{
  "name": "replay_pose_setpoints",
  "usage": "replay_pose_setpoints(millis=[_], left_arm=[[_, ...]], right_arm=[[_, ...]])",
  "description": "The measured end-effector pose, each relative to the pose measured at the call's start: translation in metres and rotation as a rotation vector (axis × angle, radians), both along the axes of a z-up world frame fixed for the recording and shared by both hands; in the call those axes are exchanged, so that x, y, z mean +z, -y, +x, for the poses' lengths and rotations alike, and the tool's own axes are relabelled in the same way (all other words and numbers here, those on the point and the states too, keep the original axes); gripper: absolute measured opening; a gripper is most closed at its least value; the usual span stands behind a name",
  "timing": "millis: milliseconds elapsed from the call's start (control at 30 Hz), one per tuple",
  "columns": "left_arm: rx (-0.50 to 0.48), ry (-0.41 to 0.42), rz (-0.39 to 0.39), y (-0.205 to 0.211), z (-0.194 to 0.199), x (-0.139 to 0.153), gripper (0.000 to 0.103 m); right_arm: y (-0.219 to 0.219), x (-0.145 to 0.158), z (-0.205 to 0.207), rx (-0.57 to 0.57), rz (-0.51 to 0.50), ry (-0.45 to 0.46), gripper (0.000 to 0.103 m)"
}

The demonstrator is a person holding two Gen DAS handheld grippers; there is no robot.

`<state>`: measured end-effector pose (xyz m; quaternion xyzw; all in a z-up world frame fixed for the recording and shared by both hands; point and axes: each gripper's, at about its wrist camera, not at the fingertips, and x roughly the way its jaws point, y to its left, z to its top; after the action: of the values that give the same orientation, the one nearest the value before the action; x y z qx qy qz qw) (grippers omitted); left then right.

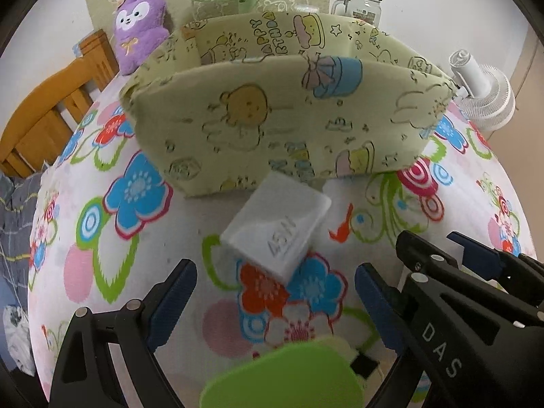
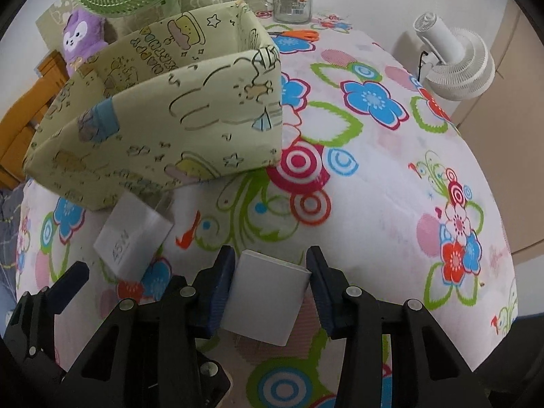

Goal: Organize rigid objects
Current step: 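Grasp the white charger with left tool while right tool grasps the white square pad, then lift charger and square pad and carry both over the fabric box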

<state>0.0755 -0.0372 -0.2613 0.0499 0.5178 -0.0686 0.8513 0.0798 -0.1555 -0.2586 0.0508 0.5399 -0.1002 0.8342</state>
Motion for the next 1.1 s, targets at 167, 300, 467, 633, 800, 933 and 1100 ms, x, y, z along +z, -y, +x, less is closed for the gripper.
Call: replay_pose_setpoints(millis=[167,300,467,633,800,933,1100], left_arm=[[0.002,0.002,0.015,0.001,0.015,-0.003,0.095],[0.006,-0.002,0.014,0.002,0.026,-0.006,0.095],[-0.014,0.014,0.014,0.005,0.033,-0.006,0.087],[-0.045,-0.016,-0.033,0.004,0.037,-0.008,0.068],[-0.050,-0.015,-0.035,0.000,0.034,-0.004,0.059],[-0.031,-0.029,-0.056,-0.003,0.031,-0.001,0.056],[-0.018,-0.028,-0.062,-0.003,0.022,0.003,0.054]], right_arm=[[0.001,-0.001,0.013,0.000,0.002,-0.001,0.047],[0.001,-0.001,0.023,0.005,0.002,-0.001,0.047],[0.006,-0.004,0.033,-0.004,0.016,-0.006,0.047],[0.010,-0.006,0.037,-0.010,0.030,-0.010,0.047],[0.009,-0.005,0.038,-0.002,0.030,-0.010,0.047],[0.003,-0.002,0.033,0.002,0.026,-0.004,0.047],[0.000,0.002,0.026,0.007,0.026,0.002,0.047]])
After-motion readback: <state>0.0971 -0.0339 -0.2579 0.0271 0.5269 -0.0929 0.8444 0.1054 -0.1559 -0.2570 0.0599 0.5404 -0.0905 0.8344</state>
